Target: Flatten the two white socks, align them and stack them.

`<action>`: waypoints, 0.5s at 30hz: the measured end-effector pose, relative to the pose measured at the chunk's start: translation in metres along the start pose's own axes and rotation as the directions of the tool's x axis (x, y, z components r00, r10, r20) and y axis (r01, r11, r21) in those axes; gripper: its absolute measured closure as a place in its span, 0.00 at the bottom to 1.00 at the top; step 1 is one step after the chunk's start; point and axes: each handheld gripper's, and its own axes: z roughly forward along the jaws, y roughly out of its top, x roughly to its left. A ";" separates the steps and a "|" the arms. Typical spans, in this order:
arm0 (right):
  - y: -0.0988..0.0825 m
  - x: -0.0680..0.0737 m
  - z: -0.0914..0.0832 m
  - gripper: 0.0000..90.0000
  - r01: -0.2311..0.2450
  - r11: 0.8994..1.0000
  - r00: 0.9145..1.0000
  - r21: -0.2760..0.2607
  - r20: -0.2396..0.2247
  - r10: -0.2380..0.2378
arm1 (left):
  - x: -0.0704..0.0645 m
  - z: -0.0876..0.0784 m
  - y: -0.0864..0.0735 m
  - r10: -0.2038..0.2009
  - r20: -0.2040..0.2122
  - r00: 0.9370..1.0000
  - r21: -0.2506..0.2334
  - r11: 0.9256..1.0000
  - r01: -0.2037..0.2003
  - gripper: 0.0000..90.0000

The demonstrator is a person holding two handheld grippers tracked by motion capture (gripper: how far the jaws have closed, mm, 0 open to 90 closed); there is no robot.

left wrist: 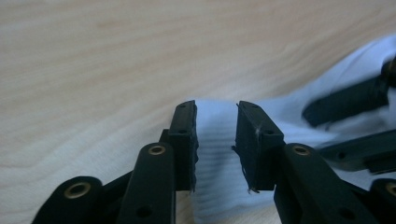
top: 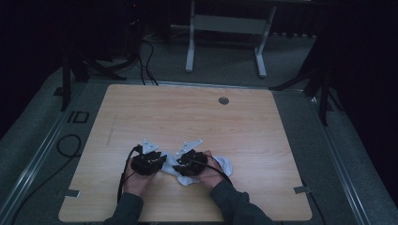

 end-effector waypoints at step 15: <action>-0.014 -0.030 -0.057 0.64 -0.058 0.996 0.992 -0.070 0.105 0.065 | 0.002 0.008 -0.002 0.014 -0.030 0.999 0.064 0.998 -0.013 0.84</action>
